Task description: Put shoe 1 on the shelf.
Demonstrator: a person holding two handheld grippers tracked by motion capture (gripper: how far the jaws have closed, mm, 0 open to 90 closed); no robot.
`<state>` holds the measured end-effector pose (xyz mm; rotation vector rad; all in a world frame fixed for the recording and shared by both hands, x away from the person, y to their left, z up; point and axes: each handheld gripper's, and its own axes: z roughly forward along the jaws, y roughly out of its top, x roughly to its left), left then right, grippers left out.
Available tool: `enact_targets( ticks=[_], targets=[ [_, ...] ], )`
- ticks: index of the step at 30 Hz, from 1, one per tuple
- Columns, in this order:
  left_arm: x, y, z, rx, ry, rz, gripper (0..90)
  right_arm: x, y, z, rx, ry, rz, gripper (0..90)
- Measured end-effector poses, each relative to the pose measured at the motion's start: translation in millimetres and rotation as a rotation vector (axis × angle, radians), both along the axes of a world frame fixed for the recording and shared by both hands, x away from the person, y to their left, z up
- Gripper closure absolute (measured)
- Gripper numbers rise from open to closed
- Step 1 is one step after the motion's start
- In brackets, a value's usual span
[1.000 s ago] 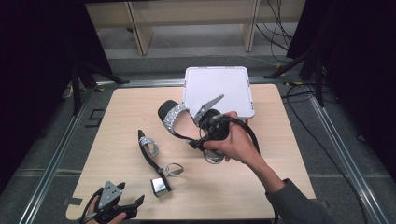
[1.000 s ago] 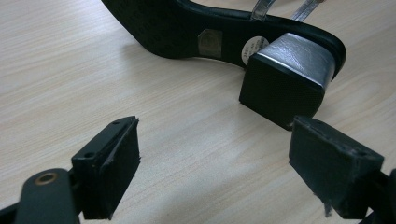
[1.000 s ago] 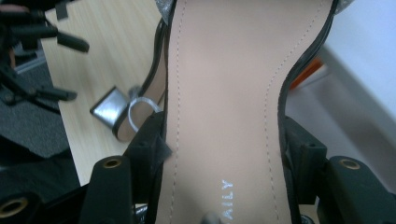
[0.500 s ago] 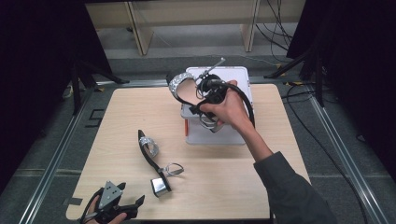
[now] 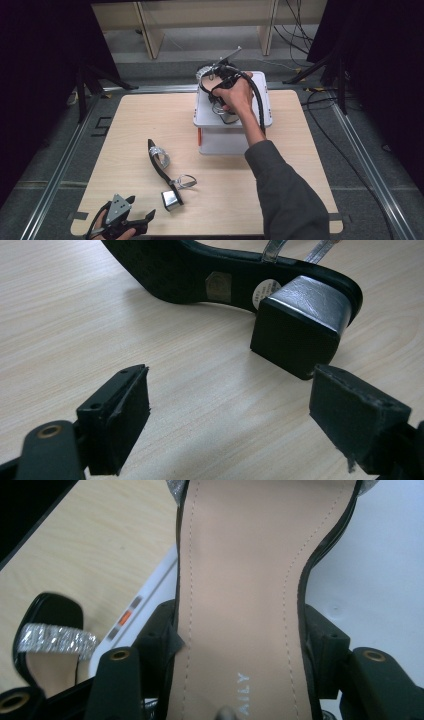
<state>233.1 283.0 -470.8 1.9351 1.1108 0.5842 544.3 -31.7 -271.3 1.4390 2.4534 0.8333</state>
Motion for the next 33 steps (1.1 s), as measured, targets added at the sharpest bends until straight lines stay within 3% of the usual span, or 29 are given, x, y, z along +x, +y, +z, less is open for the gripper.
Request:
enact_targets(
  ticks=[1,4,5,10,11,13,14,16,20,21,22,23,25,29,30,31,33],
  targets=[
    [-0.3,0.0,0.1,0.002,0.001,-0.001,16.0,2.4,0.1,-0.4,0.010,0.018,-0.039,43.0],
    [-0.4,1.0,1.7,0.019,0.003,-0.004,16.0,7.9,-1.0,-2.0,-0.003,0.032,-0.071,43.0],
    [0.2,1.6,1.7,0.029,-0.002,-0.014,15.9,12.1,-1.2,-3.6,-0.014,0.052,-0.112,43.0],
    [0.5,1.6,1.7,0.028,-0.004,-0.016,15.9,18.2,-3.9,-6.7,-0.011,0.064,-0.164,43.0],
    [-0.7,-0.4,0.7,-0.001,-0.002,-0.006,16.0,21.6,-5.7,-8.7,0.005,0.068,-0.176,43.0],
    [-0.9,-0.3,1.0,-0.002,-0.001,0.000,15.9,24.9,-5.4,-10.6,0.011,0.079,-0.203,42.9],
    [0.0,1.2,1.4,0.022,-0.002,-0.010,15.9,26.8,-5.4,-12.0,0.012,0.081,-0.202,42.9],
    [-0.6,-0.6,0.1,-0.002,0.002,-0.004,15.9,29.0,-3.2,-14.1,0.015,0.089,-0.223,42.7],
    [-0.2,-0.7,0.6,0.005,-0.001,-0.009,15.9,30.9,-1.3,-14.9,0.018,0.086,-0.225,42.7],
    [1.1,1.4,1.0,0.038,-0.008,-0.030,15.9,31.3,1.1,-14.9,0.013,0.073,-0.239,42.6],
    [1.1,1.4,1.0,0.038,-0.008,-0.030,15.9,31.6,1.5,-15.3,0.013,0.077,-0.241,42.6],
    [-0.9,-1.0,0.5,-0.001,-0.001,-0.007,15.9,32.8,0.7,-16.4,0.011,0.075,-0.228,42.5],
    [-0.7,-1.0,0.5,-0.001,-0.002,-0.007,15.9,33.0,2.1,-17.2,0.026,0.094,-0.267,42.1],
    [-0.8,-1.3,0.4,-0.002,-0.003,-0.011,15.9,34.4,1.6,-20.5,0.047,0.100,-0.279,41.2],
    [-0.5,-1.2,0.5,-0.001,-0.004,-0.009,15.9,34.6,3.1,-24.7,0.081,0.112,-0.309,40.3],
    [0.0,-1.2,0.2,-0.002,-0.005,-0.017,15.9,35.5,1.9,-26.4,0.080,0.091,-0.290,40.0],
    [-0.9,-1.6,0.3,-0.002,-0.003,-0.012,15.9,35.3,3.0,-26.2,0.083,0.089,-0.291,37.9]
  ],
)
